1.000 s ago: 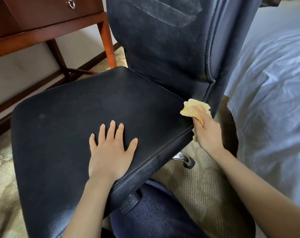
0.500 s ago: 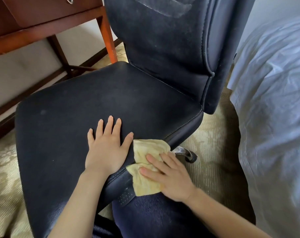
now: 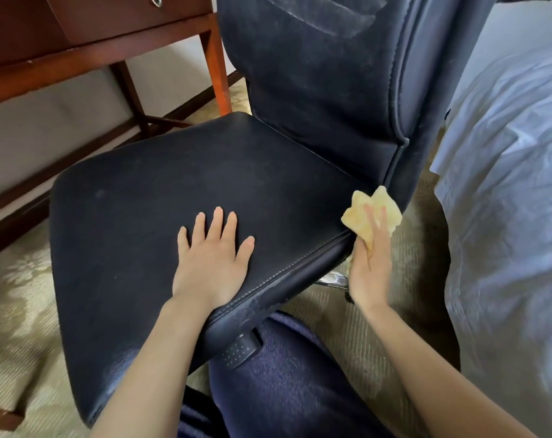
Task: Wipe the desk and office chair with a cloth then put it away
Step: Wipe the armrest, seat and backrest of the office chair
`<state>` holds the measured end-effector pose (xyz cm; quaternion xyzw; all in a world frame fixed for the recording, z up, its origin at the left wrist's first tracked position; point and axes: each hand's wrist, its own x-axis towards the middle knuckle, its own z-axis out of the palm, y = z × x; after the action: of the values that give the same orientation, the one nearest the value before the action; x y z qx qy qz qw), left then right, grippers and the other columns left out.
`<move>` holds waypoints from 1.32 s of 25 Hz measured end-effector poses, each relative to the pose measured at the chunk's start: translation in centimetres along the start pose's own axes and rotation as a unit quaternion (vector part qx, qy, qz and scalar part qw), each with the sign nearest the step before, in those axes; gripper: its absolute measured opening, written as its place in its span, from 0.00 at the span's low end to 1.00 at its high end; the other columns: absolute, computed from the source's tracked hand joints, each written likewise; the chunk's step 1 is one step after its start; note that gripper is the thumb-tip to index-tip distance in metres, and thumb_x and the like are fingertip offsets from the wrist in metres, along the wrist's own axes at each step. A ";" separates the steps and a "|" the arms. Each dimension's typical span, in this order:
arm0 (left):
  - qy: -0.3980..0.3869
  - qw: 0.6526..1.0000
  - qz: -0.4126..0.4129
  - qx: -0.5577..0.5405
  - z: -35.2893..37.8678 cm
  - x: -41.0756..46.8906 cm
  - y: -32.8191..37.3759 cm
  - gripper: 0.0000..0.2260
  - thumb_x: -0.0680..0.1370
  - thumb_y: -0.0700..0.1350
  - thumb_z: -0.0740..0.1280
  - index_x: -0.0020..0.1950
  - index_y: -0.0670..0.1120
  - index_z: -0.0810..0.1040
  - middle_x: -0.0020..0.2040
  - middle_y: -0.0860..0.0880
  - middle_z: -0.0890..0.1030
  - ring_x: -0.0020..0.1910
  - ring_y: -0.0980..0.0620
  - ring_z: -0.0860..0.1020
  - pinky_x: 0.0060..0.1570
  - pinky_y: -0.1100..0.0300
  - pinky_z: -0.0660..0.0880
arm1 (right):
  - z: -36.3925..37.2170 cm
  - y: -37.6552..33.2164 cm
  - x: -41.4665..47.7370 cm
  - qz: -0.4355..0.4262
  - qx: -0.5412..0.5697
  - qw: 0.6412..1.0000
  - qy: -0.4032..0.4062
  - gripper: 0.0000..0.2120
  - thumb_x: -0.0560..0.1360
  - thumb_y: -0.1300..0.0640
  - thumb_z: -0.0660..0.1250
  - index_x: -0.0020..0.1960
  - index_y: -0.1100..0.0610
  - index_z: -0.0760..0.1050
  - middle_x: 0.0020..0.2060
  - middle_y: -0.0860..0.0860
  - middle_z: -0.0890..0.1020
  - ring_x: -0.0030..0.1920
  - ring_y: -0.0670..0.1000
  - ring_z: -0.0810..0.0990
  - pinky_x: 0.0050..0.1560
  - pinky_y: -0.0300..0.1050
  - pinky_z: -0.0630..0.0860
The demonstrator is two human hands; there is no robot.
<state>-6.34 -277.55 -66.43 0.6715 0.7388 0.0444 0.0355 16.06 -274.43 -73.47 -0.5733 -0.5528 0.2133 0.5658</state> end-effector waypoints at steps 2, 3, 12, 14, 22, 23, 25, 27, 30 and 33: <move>-0.012 0.999 -0.002 -0.034 -0.5 0.5 -0.1 0.24 0.82 0.55 0.44 0.78 0.52 0.48 0.79 0.52 0.45 0.77 0.48 0.42 0.73 0.48 0.39 | 1.1 -1.4 -1.9 -0.047 -0.029 0.998 -0.024 0.23 0.77 0.55 0.52 0.69 0.38 0.61 0.75 0.46 0.59 0.77 0.51 0.50 0.75 0.57 0.51; -0.024 0.998 -0.003 -0.062 -0.9 0.7 -0.3 0.23 0.83 0.53 0.44 0.78 0.52 0.50 0.79 0.52 0.46 0.77 0.48 0.42 0.73 0.48 0.39 | 1.6 -2.0 -3.1 -0.086 -0.059 0.993 -0.048 0.23 0.77 0.55 0.52 0.69 0.38 0.62 0.75 0.45 0.59 0.77 0.52 0.46 0.75 0.57 0.48; 0.075 0.913 -0.020 -0.400 -3.7 -3.2 -4.4 0.16 0.83 0.47 0.54 0.68 0.52 0.73 0.72 0.56 0.67 0.73 0.61 0.59 0.71 0.65 0.51 | 4.9 -5.0 -11.5 -0.501 -0.227 0.804 -0.225 0.32 0.71 0.52 0.59 0.74 0.41 0.57 0.74 0.46 0.60 0.75 0.56 0.55 0.74 0.62 0.46; 0.153 0.931 -0.080 -0.322 -2.5 -6.3 -6.0 0.17 0.83 0.50 0.53 0.70 0.54 0.70 0.74 0.56 0.64 0.75 0.58 0.55 0.74 0.53 0.46 | 4.1 -4.0 -10.4 -0.580 -0.262 0.734 -0.235 0.31 0.70 0.53 0.59 0.71 0.39 0.60 0.72 0.44 0.63 0.72 0.57 0.61 0.72 0.60 0.52; 0.228 0.897 -0.229 -0.301 1.9 -12.4 -9.4 0.19 0.82 0.51 0.52 0.73 0.56 0.64 0.77 0.55 0.57 0.77 0.53 0.50 0.73 0.41 0.41 | -0.8 0.7 -3.1 -0.553 -0.344 0.737 -0.180 0.28 0.66 0.58 0.59 0.66 0.46 0.66 0.75 0.48 0.58 0.64 0.65 0.63 0.70 0.65 0.47; 0.225 0.887 -0.222 -0.337 2.0 -12.6 -9.6 0.19 0.83 0.49 0.52 0.74 0.55 0.64 0.77 0.55 0.56 0.77 0.55 0.50 0.74 0.46 0.43 | -0.5 0.5 -3.4 -0.551 -0.337 0.741 -0.186 0.27 0.67 0.57 0.57 0.66 0.46 0.66 0.73 0.50 0.61 0.63 0.66 0.63 0.69 0.66 0.47; 0.218 0.873 -0.197 -0.390 2.1 -12.8 -10.3 0.18 0.83 0.46 0.52 0.74 0.54 0.64 0.77 0.54 0.56 0.76 0.58 0.49 0.74 0.60 0.44 | 0.9 -0.7 -4.5 -0.565 -0.316 0.736 -0.196 0.26 0.68 0.57 0.56 0.66 0.45 0.66 0.68 0.52 0.67 0.62 0.65 0.65 0.67 0.66 0.50; 0.198 0.863 -0.174 -0.431 1.9 -12.9 -11.1 0.17 0.84 0.46 0.50 0.72 0.59 0.63 0.77 0.57 0.55 0.75 0.63 0.48 0.73 0.64 0.44 | 2.9 -2.5 -6.0 -0.596 -0.279 0.722 -0.215 0.26 0.70 0.59 0.56 0.66 0.43 0.66 0.67 0.48 0.68 0.64 0.60 0.65 0.70 0.61 0.49; 0.162 0.834 -0.149 -0.505 1.7 -13.7 -12.4 0.17 0.85 0.47 0.49 0.66 0.68 0.65 0.74 0.66 0.55 0.73 0.70 0.49 0.75 0.59 0.45 | 5.4 -4.8 -7.6 -0.645 -0.245 0.686 -0.231 0.28 0.72 0.57 0.59 0.70 0.40 0.63 0.70 0.44 0.65 0.71 0.54 0.59 0.74 0.57 0.47; 0.172 0.762 -0.131 -0.610 1.8 -14.1 -13.2 0.16 0.82 0.53 0.51 0.66 0.61 0.72 0.75 0.59 0.61 0.73 0.66 0.55 0.75 0.55 0.48 | 7.3 -7.1 -9.1 -0.683 -0.225 0.638 -0.276 0.30 0.73 0.57 0.59 0.73 0.41 0.61 0.73 0.44 0.64 0.73 0.54 0.59 0.74 0.58 0.49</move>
<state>-17.83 -292.81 -69.78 0.3858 0.6301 0.5956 0.3151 4.17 -281.19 -72.60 -0.0565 -0.9483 -0.2165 0.2251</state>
